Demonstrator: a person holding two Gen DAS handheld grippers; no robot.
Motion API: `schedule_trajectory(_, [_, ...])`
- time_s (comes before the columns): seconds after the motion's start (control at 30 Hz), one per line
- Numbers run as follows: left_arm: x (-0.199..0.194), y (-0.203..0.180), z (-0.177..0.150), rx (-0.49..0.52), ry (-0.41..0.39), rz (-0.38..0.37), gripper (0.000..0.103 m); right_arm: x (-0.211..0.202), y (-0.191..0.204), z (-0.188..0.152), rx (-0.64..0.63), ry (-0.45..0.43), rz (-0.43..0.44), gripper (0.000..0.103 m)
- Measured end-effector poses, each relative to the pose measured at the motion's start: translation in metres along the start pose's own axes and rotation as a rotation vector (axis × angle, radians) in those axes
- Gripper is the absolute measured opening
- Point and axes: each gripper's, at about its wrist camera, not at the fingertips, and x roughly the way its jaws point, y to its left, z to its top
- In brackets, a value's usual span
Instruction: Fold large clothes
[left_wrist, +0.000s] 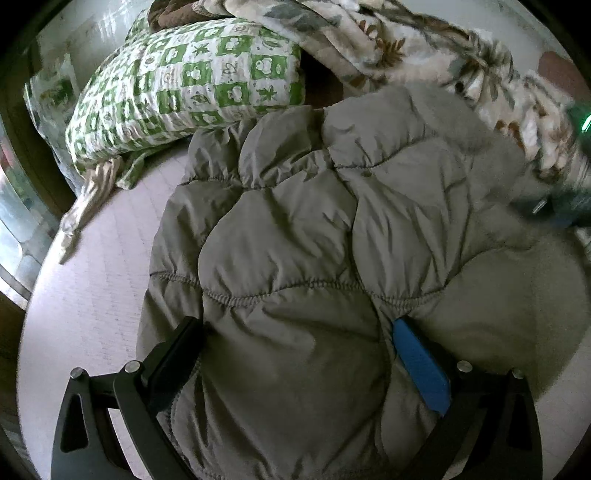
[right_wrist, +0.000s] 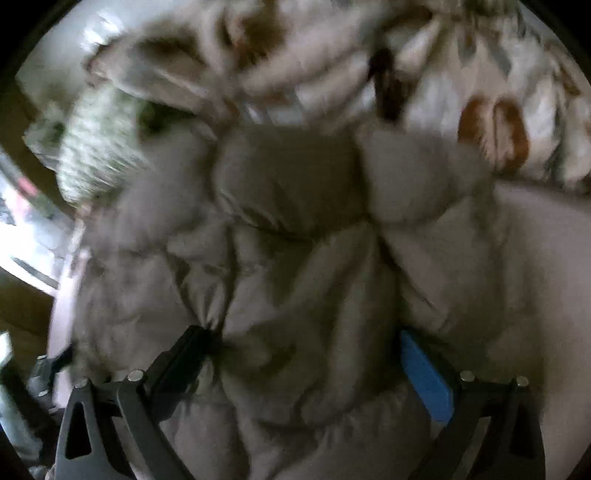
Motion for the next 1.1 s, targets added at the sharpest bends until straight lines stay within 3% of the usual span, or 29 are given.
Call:
schedule_trajectory(0.1, [-0.008,0.018,0.005,-0.045,0.013,-0.065,0.103,0.007,0.007,-0.001,-0.040,-0.002,-0.049,0.103])
schedule_trajectory(0.3, [-0.018,0.060,0.023,-0.151,0.030,-0.071,0.103,-0.049,-0.007,-0.017,-0.039,-0.074,0.017,0.103])
schedule_trajectory(0.4, [-0.013,0.076,0.029,-0.203,0.067,-0.095,0.103,-0.071,-0.029,-0.028,-0.038,-0.088,0.009,0.103])
schedule_trajectory(0.53, [0.008,0.071,0.032,-0.162,0.147,-0.079,0.103,-0.083,-0.065,-0.035,-0.019,-0.064,-0.045,0.103])
schedule_trajectory(0.6, [0.033,0.063,0.025,-0.117,0.250,-0.050,0.103,-0.086,-0.086,-0.041,0.013,-0.041,-0.058,0.103])
schedule_trajectory(0.73, [0.063,0.070,0.009,-0.202,0.336,-0.114,0.103,-0.084,-0.120,-0.053,0.052,-0.002,-0.082,0.103])
schedule_trajectory(0.93, [0.066,0.063,0.003,-0.130,0.346,-0.105,0.103,-0.060,-0.160,-0.062,0.111,0.084,-0.057,0.103])
schedule_trajectory(1.1, [0.078,0.051,0.003,-0.062,0.392,-0.107,0.103,-0.033,-0.178,-0.066,0.158,0.153,0.052,0.103])
